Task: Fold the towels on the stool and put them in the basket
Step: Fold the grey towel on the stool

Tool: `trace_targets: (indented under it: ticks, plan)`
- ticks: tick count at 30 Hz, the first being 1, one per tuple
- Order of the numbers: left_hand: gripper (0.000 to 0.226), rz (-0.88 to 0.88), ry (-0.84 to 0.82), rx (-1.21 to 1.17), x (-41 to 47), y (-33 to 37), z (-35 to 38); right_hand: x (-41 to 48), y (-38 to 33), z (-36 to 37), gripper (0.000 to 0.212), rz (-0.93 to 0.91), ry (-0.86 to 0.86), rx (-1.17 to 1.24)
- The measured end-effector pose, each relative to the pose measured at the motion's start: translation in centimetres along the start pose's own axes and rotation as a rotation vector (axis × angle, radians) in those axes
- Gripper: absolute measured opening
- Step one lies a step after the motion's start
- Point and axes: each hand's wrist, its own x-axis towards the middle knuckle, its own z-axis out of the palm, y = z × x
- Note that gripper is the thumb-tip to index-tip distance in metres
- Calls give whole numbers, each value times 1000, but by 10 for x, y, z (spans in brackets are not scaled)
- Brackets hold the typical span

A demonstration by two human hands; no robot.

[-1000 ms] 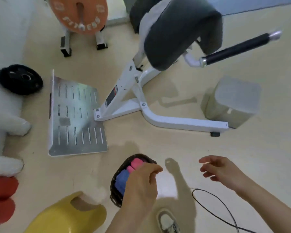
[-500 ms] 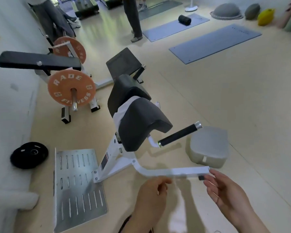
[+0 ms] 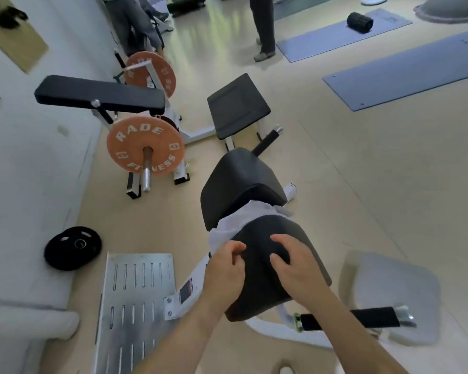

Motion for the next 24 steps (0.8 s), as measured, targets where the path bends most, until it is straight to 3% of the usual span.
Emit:
trace_targets:
  ticks: [3,10,13,15,17,19,21,23,24]
  plan:
    - [24,-63,7,9,50,-3,-4,56,1,4,48,-5,-79,-98]
    - [47,-159,-146,71,143,8,29,164,39,7,49,302,-239,10]
    - [56,-275,-204,-68,158,12,48,187,58,6,47,336,-306,26]
    - [54,-309,-209,-22,163,16,52,201,65,7,46,315,-366,29]
    - [37,-212,-140,279,162,23,50,211,63,8,45,225,-439,-113]
    - [18,23,20,507,154,33,46,215,55,8,36,73,-419,-326]
    - [16,250,169,564,137,42,45,206,44,-5,25,-174,-177,-554]
    - [18,331,314,508,115,44,40,189,40,-22,15,-481,134,-548]
    - [19,311,364,487,101,46,35,178,37,-34,12,-596,199,-486]
